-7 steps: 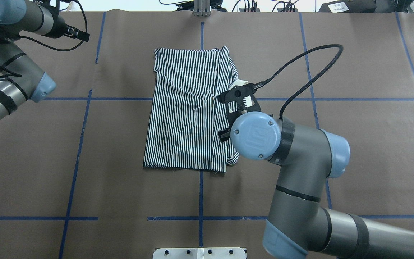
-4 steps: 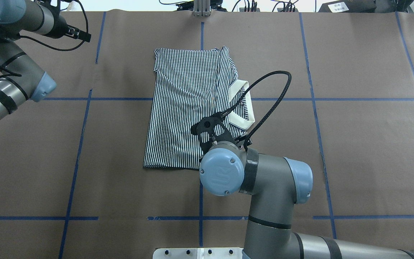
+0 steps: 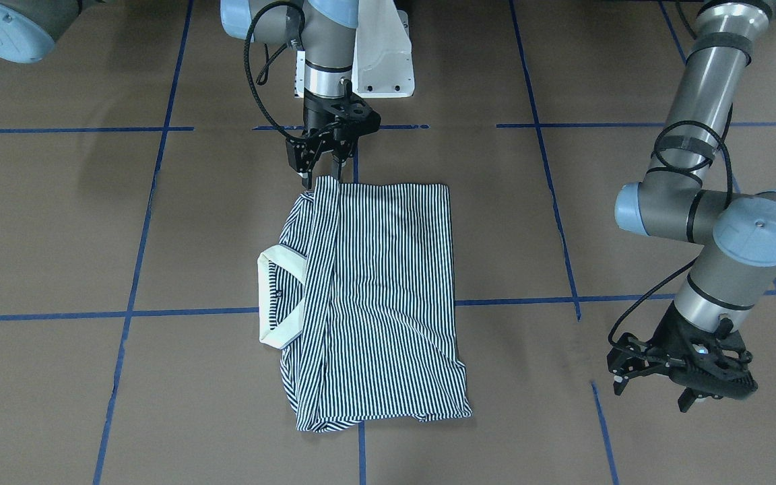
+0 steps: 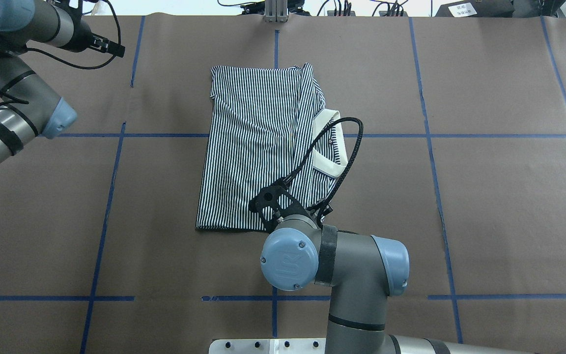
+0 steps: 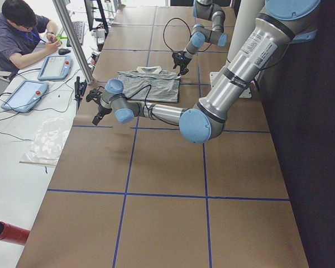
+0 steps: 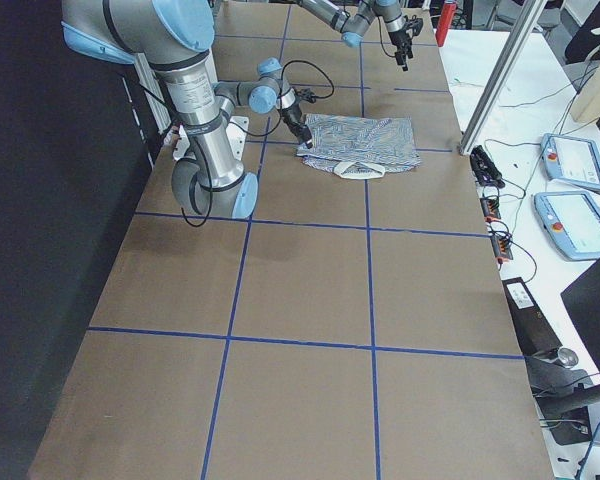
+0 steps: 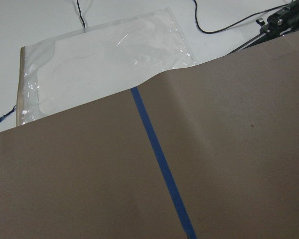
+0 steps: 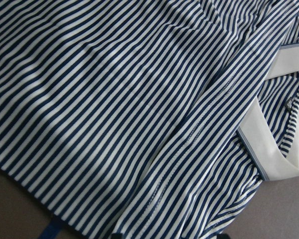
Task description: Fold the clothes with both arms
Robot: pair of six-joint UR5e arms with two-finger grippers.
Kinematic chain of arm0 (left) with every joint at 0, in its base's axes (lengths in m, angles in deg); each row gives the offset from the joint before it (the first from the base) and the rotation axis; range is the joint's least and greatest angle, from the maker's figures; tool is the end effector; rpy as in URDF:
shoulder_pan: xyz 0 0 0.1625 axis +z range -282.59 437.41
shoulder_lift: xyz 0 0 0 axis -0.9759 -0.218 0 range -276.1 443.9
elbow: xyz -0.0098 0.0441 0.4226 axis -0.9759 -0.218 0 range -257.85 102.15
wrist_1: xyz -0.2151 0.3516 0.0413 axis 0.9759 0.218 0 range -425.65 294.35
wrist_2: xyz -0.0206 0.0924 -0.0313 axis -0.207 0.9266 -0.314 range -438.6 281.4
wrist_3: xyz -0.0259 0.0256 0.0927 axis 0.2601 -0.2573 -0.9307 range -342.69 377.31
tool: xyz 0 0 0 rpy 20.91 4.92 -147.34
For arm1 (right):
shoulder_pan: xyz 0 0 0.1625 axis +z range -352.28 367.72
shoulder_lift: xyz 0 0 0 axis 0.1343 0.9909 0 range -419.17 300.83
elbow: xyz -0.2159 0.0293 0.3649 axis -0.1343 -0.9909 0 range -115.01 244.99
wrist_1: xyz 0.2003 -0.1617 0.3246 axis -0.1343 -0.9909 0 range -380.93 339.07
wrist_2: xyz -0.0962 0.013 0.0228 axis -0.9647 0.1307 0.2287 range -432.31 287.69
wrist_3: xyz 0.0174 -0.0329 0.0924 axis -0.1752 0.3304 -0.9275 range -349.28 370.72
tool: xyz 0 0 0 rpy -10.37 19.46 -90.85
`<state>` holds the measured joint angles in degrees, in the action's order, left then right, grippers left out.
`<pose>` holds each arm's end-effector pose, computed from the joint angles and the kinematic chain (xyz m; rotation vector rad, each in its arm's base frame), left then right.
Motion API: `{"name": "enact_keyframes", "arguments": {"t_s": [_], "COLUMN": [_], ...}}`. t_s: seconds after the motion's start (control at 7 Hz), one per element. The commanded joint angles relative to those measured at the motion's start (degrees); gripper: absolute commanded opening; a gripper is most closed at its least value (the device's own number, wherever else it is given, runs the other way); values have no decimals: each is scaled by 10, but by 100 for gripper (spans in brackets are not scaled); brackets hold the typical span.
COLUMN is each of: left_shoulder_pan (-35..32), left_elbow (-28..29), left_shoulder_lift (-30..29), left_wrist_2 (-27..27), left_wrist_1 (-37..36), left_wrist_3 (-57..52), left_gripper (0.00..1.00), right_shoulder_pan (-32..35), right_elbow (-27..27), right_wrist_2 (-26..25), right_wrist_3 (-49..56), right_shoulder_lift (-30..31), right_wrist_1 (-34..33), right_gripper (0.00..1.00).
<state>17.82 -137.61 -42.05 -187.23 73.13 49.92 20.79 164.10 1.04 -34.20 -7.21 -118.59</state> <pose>0.3047 -0.7192 0.4412 0.6462 0.7482 0.1195 -0.6125 -0.3084 0.2198 0.5810 -0.4662 -0.4328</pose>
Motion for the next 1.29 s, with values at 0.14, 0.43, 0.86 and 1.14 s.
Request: {"name": "enact_keyframes", "arguments": {"t_s": [0.14,0.43,0.86,1.14], "left_shoulder_pan": [0,0,1,1], "left_elbow": [0,0,0,0], "left_shoulder_lift": [0,0,3,7], "left_wrist_2": [0,0,0,0], "left_wrist_1": [1,1,3,7], "left_wrist_3": [0,0,1,1], "left_gripper": [100,100,100,100], "right_shoulder_pan": [-2,-2,-2,-3], "right_elbow": [-46,-42,-39,-39], "right_wrist_2": [-2,-1,-2,-2], "right_wrist_3": [5,5,4,4], "right_shoulder_lift": [-6,-9,-9,-7], "right_wrist_1": [58,55,44,39], "right_gripper": [67,67,66,65]}}
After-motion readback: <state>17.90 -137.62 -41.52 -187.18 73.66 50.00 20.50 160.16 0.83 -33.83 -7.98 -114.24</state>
